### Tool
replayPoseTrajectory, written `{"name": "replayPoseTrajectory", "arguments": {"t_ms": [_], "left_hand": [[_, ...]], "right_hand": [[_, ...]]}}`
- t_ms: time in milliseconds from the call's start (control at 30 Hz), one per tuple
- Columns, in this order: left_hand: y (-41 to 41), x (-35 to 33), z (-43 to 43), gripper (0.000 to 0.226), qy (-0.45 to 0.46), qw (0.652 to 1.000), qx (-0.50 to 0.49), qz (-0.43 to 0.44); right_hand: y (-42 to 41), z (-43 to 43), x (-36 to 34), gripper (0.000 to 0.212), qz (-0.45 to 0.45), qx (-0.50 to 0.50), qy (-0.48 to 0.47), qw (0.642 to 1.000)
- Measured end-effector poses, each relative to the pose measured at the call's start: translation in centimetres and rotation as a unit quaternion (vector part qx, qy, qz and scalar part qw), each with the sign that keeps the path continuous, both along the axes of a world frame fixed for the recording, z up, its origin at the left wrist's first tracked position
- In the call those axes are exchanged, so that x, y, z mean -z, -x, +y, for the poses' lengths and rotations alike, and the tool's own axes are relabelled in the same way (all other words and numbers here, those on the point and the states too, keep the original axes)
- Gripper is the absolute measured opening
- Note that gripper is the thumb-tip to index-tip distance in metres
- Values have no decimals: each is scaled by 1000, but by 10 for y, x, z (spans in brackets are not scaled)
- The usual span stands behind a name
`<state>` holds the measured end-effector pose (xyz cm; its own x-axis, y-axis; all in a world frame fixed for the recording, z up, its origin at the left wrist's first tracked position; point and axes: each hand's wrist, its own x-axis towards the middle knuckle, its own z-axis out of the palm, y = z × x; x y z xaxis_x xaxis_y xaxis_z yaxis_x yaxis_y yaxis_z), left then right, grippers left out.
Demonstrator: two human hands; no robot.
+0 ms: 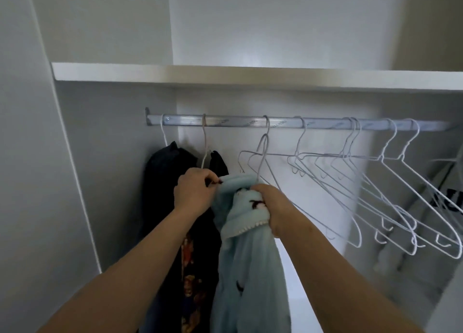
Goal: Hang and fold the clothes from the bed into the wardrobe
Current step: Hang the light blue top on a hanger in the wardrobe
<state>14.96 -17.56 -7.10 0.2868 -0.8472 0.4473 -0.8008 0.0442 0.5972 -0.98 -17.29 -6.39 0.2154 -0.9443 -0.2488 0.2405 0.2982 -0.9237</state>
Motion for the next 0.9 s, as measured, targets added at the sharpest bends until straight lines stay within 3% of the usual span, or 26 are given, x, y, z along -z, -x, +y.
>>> {"name": "replayPoseTrajectory", "arguments": {"t_ms": [233, 433, 633, 833, 900], "left_hand": [[-38, -1, -48, 42, -66, 996, 64, 16], [-42, 10, -60, 38, -79, 991, 68, 78], [-36, 18, -65, 32, -34, 982, 70, 174], [-34, 20, -65, 35, -24, 974, 78, 210], [-34, 21, -65, 37, -28, 973, 80, 214]], "right_hand": [[-35, -65, -46, 24, -49, -4, 21, 999], [-52, -110, -59, 23, 77, 48, 101, 991], [-58, -136, -26, 19, 69, 55, 51, 995], [-61, -141, -15, 10, 123, 104, 61, 985], [-59, -140, -13, 16, 169, 121, 82, 975]]}}
